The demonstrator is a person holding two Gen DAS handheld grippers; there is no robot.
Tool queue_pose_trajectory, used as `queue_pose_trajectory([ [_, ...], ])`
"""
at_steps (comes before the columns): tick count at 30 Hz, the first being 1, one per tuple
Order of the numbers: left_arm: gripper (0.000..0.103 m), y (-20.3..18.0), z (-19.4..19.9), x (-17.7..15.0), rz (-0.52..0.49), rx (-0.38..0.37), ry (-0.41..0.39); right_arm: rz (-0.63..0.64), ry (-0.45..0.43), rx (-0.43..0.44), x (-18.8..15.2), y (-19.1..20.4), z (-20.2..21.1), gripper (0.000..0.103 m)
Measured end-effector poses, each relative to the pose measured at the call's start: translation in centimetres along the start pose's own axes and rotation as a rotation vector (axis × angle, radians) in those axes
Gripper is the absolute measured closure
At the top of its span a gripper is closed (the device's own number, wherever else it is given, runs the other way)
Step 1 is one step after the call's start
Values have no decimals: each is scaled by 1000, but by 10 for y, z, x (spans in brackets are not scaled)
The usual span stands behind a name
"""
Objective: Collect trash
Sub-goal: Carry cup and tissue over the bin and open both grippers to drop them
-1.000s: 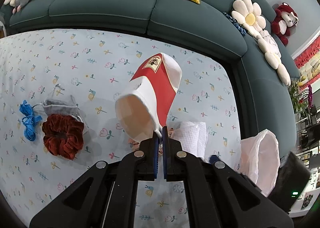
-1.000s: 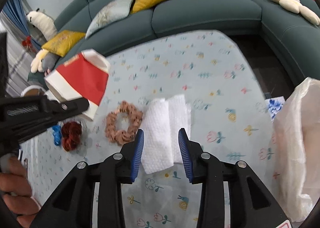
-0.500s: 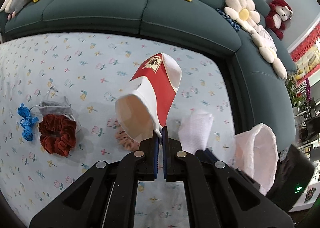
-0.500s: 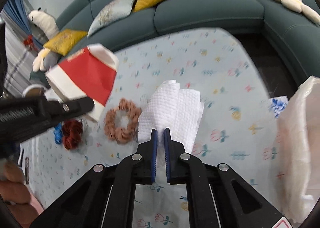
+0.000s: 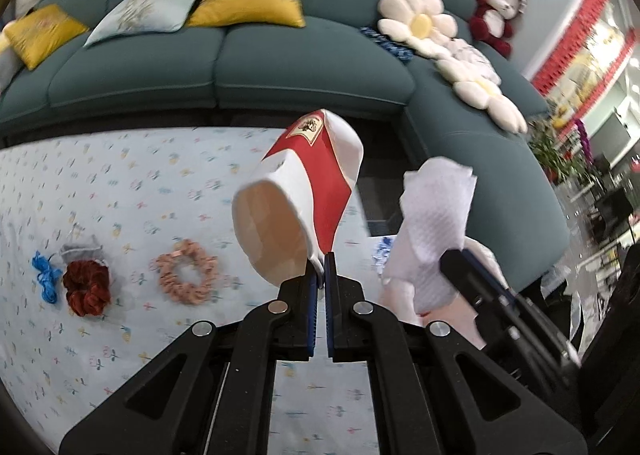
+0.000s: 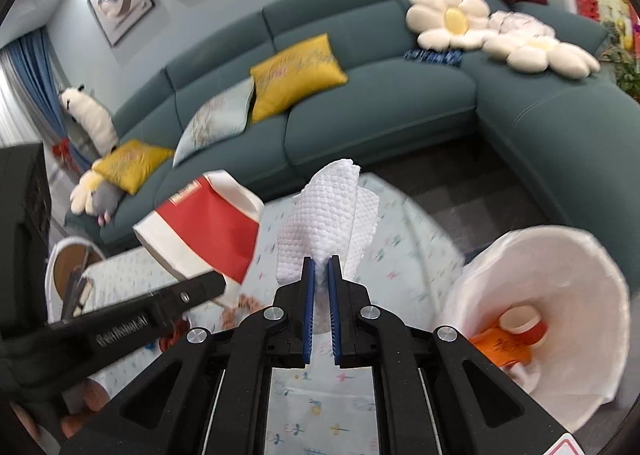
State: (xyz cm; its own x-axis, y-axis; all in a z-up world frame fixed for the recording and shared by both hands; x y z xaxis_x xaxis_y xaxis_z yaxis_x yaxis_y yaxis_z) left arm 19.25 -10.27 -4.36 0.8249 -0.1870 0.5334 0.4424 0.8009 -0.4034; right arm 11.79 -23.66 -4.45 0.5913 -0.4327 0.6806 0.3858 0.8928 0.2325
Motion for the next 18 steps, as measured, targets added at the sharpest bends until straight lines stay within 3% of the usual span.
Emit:
queue_pose_trajectory([
  [7,100,-63,3,-7,-108,-49,5,-55,-85,-44,17,-47,47,96],
  [18,100,-140,-5,-28,-249,-110,32,-126,-139,-113,15,-105,84,96],
])
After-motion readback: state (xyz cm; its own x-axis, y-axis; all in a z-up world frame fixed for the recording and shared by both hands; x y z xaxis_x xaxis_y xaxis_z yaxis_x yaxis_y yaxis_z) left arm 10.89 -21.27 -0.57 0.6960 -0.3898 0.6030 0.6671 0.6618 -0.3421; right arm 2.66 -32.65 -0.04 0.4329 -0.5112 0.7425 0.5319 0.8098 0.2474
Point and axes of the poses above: each gripper's, at about its wrist camera, not at the fingertips, and z roughly against the way its jaws point, y to its left, x to its top, the point moved 1 cm from there along -z, roughly the way its jaws point, and after that the axes turned 10 degrees about -x, right-handed, at the moved point
